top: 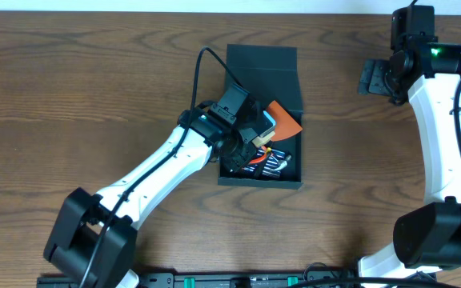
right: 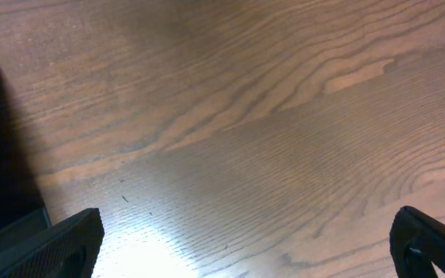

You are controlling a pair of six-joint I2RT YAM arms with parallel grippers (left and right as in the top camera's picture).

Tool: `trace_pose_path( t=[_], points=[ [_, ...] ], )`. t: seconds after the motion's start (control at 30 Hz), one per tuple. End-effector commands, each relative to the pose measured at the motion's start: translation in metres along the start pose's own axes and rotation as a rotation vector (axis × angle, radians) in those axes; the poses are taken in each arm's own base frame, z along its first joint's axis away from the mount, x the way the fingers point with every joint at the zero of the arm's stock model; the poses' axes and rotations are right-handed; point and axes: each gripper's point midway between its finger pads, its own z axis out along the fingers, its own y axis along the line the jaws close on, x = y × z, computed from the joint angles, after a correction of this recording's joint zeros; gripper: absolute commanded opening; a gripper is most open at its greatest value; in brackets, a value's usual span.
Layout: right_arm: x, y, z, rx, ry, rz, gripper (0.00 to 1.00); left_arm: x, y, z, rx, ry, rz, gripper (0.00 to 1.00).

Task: Pack container
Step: 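Lift the scraper and carry it right over the black box, then lower the scraper into the box on top of the tools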

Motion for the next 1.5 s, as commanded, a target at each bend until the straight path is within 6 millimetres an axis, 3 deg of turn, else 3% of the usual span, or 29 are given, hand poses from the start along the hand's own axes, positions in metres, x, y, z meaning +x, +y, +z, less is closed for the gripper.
trace_pose_path(
  t=[0.0,1.47],
  points=[
    [-0.006,-0.002,-0.006,-0.001,-0.022,0.022,0.99,-0.013,-0.002,-0.003,0.011,-0.030,0.030,0.06],
    [-0.006,-0.002,-0.006,-0.001,-0.022,0.022,0.99,0.012,0.001,0.041,0.041,0.101,0.003,0.06]
  ],
)
